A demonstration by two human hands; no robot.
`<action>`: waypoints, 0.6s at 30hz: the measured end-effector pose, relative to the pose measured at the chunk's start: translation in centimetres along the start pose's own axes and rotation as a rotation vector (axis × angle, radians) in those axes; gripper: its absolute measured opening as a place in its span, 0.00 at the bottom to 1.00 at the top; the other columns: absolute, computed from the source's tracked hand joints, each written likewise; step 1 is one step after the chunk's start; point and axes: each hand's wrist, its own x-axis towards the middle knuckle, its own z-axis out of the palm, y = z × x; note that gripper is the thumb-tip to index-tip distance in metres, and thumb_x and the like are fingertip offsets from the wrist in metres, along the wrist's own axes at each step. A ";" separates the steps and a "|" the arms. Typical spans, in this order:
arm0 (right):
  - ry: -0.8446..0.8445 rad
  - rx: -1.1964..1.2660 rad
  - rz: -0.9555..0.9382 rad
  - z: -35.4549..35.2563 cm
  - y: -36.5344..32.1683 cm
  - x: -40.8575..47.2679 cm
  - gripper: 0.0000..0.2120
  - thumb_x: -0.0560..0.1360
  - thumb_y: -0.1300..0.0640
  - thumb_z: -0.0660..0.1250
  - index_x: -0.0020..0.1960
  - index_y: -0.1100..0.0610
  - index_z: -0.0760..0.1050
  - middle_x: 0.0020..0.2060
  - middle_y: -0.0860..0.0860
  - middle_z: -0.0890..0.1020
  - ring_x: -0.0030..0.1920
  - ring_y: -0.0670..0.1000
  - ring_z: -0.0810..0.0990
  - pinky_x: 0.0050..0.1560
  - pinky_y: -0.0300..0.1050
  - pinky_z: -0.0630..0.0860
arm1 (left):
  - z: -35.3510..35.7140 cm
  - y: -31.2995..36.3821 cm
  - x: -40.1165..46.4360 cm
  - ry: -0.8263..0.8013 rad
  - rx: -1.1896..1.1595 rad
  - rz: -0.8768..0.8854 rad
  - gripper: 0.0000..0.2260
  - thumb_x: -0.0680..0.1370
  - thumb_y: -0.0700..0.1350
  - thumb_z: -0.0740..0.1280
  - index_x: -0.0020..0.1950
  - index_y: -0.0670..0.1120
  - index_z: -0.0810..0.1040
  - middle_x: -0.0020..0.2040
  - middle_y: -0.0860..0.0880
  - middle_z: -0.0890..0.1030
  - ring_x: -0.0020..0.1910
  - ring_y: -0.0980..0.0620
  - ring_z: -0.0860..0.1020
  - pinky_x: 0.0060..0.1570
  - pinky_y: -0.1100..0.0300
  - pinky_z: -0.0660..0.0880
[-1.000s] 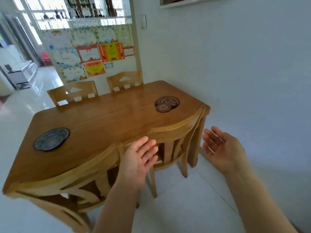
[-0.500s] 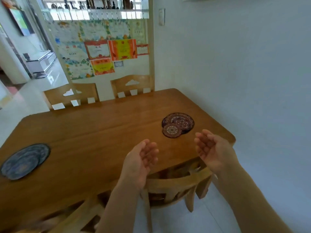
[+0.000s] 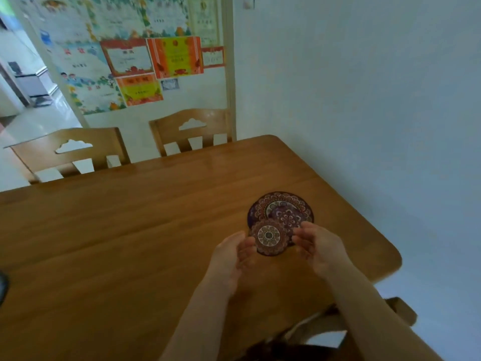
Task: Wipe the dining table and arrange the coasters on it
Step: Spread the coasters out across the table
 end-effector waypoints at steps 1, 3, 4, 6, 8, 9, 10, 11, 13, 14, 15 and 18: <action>0.024 -0.057 -0.004 0.1 -0.2 1.8 0.06 0.78 0.66 0.63 0.52 0.58 0.77 0.43 0.57 0.82 0.38 0.51 0.79 0.37 0.44 0.75 | 0.7 0.1 1.8 0.009 0.039 -0.015 0.08 0.81 0.44 0.65 0.59 0.46 0.78 0.49 0.45 0.84 0.46 0.49 0.81 0.43 0.54 0.77; 0.062 -0.192 -0.019 0.1 -0.2 5.2 0.08 0.76 0.68 0.66 0.53 0.60 0.77 0.41 0.57 0.81 0.38 0.51 0.78 0.34 0.44 0.74 | 2.0 0.0 5.1 0.025 0.130 -0.033 0.11 0.80 0.43 0.65 0.61 0.45 0.77 0.50 0.46 0.82 0.47 0.50 0.79 0.46 0.54 0.76; 0.063 -0.266 -0.038 0.3 -0.2 7.3 0.09 0.75 0.68 0.67 0.55 0.61 0.78 0.41 0.57 0.80 0.38 0.52 0.78 0.34 0.44 0.73 | 2.8 -0.1 7.0 0.042 0.181 -0.032 0.13 0.79 0.43 0.66 0.63 0.44 0.76 0.51 0.46 0.81 0.48 0.50 0.78 0.48 0.54 0.76; 0.061 -0.475 -0.096 0.5 -0.1 11.3 0.12 0.74 0.65 0.70 0.58 0.61 0.78 0.47 0.56 0.80 0.44 0.53 0.78 0.40 0.48 0.77 | 4.0 -0.8 10.2 0.103 0.320 -0.007 0.18 0.78 0.43 0.68 0.67 0.44 0.73 0.58 0.46 0.78 0.56 0.48 0.76 0.57 0.53 0.76; 0.061 -0.753 -0.175 0.8 -0.2 14.7 0.17 0.75 0.59 0.71 0.62 0.58 0.76 0.57 0.55 0.79 0.52 0.55 0.78 0.52 0.51 0.78 | 4.6 -1.4 12.9 0.158 0.527 0.065 0.23 0.76 0.46 0.71 0.69 0.46 0.70 0.65 0.47 0.75 0.62 0.47 0.74 0.63 0.50 0.74; 0.064 -0.891 -0.211 0.9 -0.3 15.9 0.20 0.75 0.56 0.71 0.65 0.57 0.74 0.61 0.54 0.77 0.57 0.56 0.78 0.56 0.51 0.77 | 4.8 -1.8 13.6 0.169 0.680 0.113 0.26 0.74 0.49 0.72 0.69 0.48 0.69 0.67 0.47 0.73 0.64 0.47 0.73 0.64 0.49 0.74; 0.067 -1.026 -0.236 1.0 -0.2 17.7 0.24 0.75 0.54 0.71 0.68 0.57 0.71 0.65 0.55 0.74 0.62 0.57 0.75 0.60 0.52 0.75 | 4.9 -2.4 15.0 0.174 0.843 0.161 0.29 0.73 0.51 0.73 0.70 0.49 0.67 0.68 0.48 0.71 0.66 0.46 0.71 0.65 0.49 0.73; 0.079 -1.154 -0.259 1.0 -0.1 18.5 0.27 0.75 0.51 0.71 0.70 0.57 0.68 0.67 0.56 0.71 0.66 0.59 0.71 0.63 0.54 0.73 | 4.9 -2.8 15.2 0.172 1.007 0.210 0.32 0.72 0.53 0.73 0.72 0.50 0.65 0.69 0.49 0.69 0.68 0.46 0.69 0.67 0.50 0.71; 0.102 -1.373 -0.267 1.3 -0.2 19.9 0.32 0.74 0.47 0.70 0.72 0.58 0.62 0.69 0.58 0.66 0.70 0.61 0.63 0.65 0.56 0.68 | 5.1 -3.3 15.6 0.209 1.276 0.285 0.32 0.73 0.53 0.72 0.72 0.49 0.62 0.69 0.49 0.68 0.70 0.45 0.66 0.66 0.51 0.68; 0.110 -1.448 -0.262 1.4 -0.3 20.3 0.35 0.74 0.46 0.71 0.72 0.58 0.60 0.69 0.59 0.65 0.71 0.61 0.62 0.65 0.56 0.68 | 5.2 -3.4 15.8 0.229 1.361 0.289 0.29 0.74 0.53 0.71 0.70 0.49 0.63 0.67 0.49 0.69 0.69 0.45 0.67 0.65 0.51 0.68; 0.111 -1.492 -0.250 1.5 -0.3 20.8 0.36 0.73 0.46 0.72 0.72 0.59 0.59 0.69 0.59 0.65 0.70 0.61 0.62 0.65 0.56 0.68 | 5.1 -3.4 15.9 0.225 1.405 0.264 0.25 0.75 0.54 0.71 0.67 0.50 0.66 0.65 0.49 0.72 0.67 0.46 0.69 0.63 0.51 0.69; 0.098 -1.587 -0.227 1.6 -1.0 21.5 0.34 0.71 0.44 0.74 0.69 0.58 0.63 0.66 0.59 0.66 0.68 0.61 0.66 0.62 0.57 0.71 | 4.3 -3.1 16.3 0.118 1.404 0.215 0.19 0.77 0.55 0.67 0.66 0.51 0.72 0.64 0.51 0.74 0.66 0.48 0.71 0.63 0.51 0.71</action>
